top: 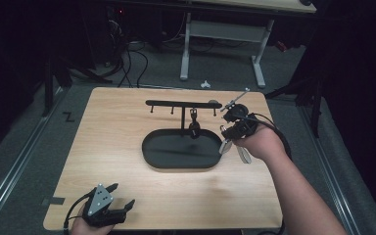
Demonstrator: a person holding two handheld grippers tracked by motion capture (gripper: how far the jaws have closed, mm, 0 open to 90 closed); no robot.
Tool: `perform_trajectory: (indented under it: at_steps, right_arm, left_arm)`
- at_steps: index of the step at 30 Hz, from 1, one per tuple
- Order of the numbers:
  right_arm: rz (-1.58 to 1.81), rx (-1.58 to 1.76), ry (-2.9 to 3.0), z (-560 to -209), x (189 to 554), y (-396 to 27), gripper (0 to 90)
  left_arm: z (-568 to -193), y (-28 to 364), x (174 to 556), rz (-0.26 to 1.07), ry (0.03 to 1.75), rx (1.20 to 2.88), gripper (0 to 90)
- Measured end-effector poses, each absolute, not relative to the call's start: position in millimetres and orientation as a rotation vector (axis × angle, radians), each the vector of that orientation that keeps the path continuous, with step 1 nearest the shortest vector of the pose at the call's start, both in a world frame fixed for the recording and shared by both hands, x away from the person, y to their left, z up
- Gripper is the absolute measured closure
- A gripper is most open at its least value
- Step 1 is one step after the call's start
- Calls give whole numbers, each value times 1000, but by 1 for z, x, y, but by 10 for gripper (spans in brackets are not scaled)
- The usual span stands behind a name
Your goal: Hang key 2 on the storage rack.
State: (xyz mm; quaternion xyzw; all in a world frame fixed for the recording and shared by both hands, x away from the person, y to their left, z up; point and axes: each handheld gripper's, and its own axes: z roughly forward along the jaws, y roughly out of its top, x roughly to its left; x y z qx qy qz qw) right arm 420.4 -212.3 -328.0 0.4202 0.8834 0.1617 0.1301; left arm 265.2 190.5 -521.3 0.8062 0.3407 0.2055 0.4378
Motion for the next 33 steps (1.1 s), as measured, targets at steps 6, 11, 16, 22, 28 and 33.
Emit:
perform_trajectory:
  at_steps: [6, 11, 16, 22, 28, 33]
  right_arm:
    - [482, 1224, 2560, -325, 434, -204, 814]
    - [478, 1230, 2560, -326, 442, -198, 814]
    - [494, 1214, 2564, -324, 449, -192, 814]
    - [501, 1232, 2558, -324, 457, -192, 814]
    - [523, 1283, 2540, -327, 463, -199, 813]
    - [550, 1291, 2526, -328, 468, -203, 809]
  left_arm:
    - [-521, 191, 266, 510, 844, 2007, 206]
    - [-521, 191, 266, 511, 844, 2007, 206]
    - [-521, 192, 266, 511, 844, 2007, 206]
    - [-522, 191, 265, 510, 844, 2005, 205]
    - [-522, 191, 265, 505, 843, 2011, 205]
    - [-522, 191, 265, 501, 843, 2016, 206]
